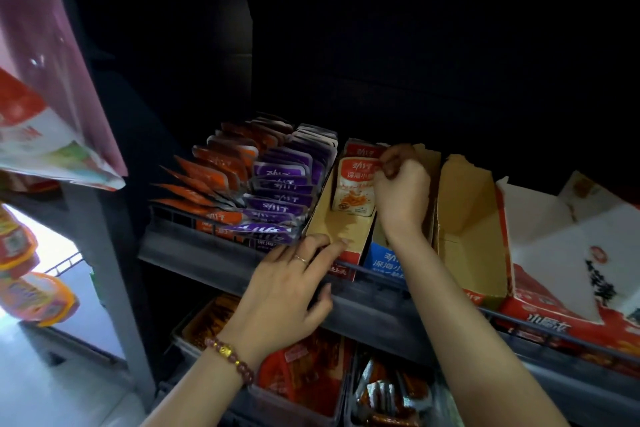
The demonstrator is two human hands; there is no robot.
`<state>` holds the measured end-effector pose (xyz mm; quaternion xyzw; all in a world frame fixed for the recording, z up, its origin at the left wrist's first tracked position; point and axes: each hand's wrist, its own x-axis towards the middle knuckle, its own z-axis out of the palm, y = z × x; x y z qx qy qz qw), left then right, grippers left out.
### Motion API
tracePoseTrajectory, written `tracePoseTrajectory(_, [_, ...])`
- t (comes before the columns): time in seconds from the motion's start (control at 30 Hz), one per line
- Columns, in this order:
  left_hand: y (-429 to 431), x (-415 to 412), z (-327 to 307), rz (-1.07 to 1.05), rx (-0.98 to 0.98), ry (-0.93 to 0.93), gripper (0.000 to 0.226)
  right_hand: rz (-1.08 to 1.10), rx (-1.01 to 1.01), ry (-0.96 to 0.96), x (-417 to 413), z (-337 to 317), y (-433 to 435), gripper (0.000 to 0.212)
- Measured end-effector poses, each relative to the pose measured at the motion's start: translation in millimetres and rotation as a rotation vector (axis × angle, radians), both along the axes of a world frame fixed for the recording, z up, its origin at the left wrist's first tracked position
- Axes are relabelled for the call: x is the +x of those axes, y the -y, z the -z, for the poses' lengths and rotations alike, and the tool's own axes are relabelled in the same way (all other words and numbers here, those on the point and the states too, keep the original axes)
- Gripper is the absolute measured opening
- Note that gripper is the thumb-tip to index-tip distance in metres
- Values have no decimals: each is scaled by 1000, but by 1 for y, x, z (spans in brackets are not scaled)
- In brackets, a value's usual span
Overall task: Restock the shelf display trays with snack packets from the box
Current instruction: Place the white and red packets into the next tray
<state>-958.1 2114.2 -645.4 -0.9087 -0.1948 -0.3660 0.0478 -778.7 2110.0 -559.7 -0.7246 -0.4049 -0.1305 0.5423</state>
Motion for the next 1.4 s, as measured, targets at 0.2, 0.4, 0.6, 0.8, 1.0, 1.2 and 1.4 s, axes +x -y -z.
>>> tracePoseTrajectory(0.2, [2, -1, -1, -2, 0, -9, 55, -84, -245, 163, -2, 1, 6, 15])
tracePoseTrajectory(0.4, [3, -1, 0, -6, -26, -24, 55, -105, -455, 275, -6, -1, 12, 28])
tracePoseTrajectory(0.6, [3, 0, 0, -11, -50, -41, 55, -103, -653, 366, -9, -5, 9, 35])
tracePoseTrajectory(0.8, [3, -2, 0, -3, -65, -47, 53, -101, -797, 366, -16, -10, 8, 42])
tracePoseTrajectory(1.0, [5, -2, 0, 20, -78, -3, 51, -70, -819, 364, -20, -10, 8, 44])
tracePoseTrajectory(1.2, [5, -1, 0, 26, -75, 8, 52, -121, -770, 357, -15, -11, 8, 45])
tracePoseTrajectory(1.4, [4, -2, 0, 34, -51, -3, 53, -160, -504, 308, -17, -11, 18, 32])
